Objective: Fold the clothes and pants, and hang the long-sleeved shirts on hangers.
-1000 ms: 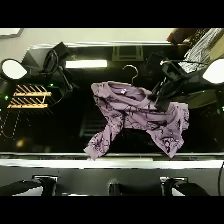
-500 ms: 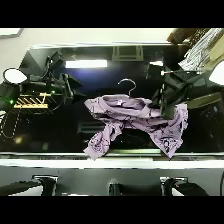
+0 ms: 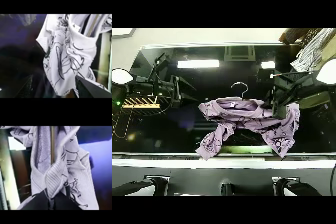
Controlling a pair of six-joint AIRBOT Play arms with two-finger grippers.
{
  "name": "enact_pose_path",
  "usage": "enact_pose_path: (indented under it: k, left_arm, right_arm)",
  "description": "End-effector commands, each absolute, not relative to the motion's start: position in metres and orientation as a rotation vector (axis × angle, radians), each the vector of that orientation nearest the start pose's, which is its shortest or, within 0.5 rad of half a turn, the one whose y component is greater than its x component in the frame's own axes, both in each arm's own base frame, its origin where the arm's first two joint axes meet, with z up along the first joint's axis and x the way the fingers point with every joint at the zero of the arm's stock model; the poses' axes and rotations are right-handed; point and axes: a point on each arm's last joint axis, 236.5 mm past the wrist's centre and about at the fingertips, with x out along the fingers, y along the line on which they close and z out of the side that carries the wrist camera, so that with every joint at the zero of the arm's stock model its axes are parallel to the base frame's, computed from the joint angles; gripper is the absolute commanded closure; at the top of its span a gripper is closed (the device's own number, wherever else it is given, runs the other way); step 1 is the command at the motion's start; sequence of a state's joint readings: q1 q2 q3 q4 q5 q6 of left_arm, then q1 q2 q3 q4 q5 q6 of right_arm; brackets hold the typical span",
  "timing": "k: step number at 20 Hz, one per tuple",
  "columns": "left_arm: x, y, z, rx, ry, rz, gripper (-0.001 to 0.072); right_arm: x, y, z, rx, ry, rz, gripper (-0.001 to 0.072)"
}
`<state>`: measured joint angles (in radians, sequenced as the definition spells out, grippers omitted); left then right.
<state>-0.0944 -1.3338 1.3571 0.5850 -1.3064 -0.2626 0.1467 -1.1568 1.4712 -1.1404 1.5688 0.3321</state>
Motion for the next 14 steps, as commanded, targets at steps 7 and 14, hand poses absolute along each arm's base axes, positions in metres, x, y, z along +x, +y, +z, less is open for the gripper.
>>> enact_pose_path:
  k: [7,14]
  left_arm:
    - [0.334,-0.252,0.087,0.264,0.645,-1.372,0.0101]
    - [0.351,-0.262,0.085,0.286,0.604,-1.303,0.0116]
  right_arm:
    - [0.321,0.149,0.155,-0.857,0.747,1.183,0.0682]
    - [0.312,0.158,0.157,-0.823,0.741,1.233,0.0681]
